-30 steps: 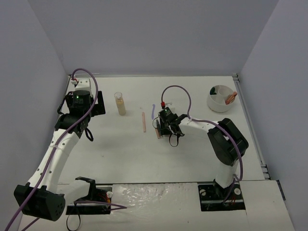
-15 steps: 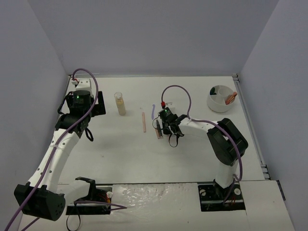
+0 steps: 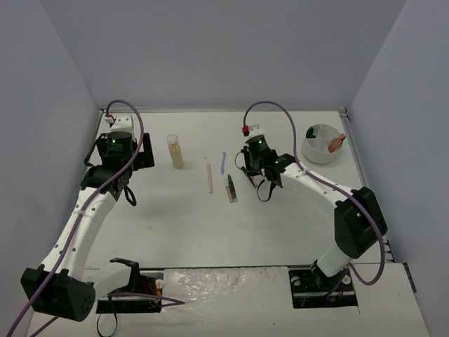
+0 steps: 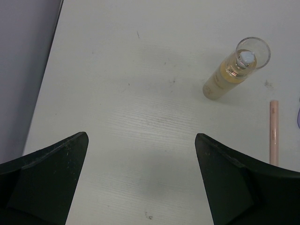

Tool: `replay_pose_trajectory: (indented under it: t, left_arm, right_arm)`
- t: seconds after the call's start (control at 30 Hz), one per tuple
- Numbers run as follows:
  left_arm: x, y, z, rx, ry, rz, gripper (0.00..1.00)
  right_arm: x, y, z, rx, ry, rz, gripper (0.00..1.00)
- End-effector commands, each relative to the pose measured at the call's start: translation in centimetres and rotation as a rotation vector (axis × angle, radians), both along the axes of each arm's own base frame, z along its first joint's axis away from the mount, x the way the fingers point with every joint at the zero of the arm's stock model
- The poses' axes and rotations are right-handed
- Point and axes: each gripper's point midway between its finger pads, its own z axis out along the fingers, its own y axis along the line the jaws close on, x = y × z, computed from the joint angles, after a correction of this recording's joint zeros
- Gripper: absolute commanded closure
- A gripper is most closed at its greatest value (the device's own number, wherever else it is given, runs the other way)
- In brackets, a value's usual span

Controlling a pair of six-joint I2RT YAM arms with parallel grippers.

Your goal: Organize the makeup

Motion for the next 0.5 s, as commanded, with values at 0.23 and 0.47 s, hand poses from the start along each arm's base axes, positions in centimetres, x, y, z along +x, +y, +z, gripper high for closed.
replay_pose_trajectory:
  t: [0.23, 0.47]
  left_arm:
    - [0.2, 0.3, 2.7, -0.014, -0.1, 0.01, 0.03]
    - [0.2, 0.2, 2.7, -0.016, -0.098, 0.003, 0.03]
  right_arm:
    - [9.4, -11.5, 13.6, -0.003, -0.402, -0.013, 1.0]
    - [13.2, -16.7, 14.0, 0.082, -0.522, 0.031, 1.0]
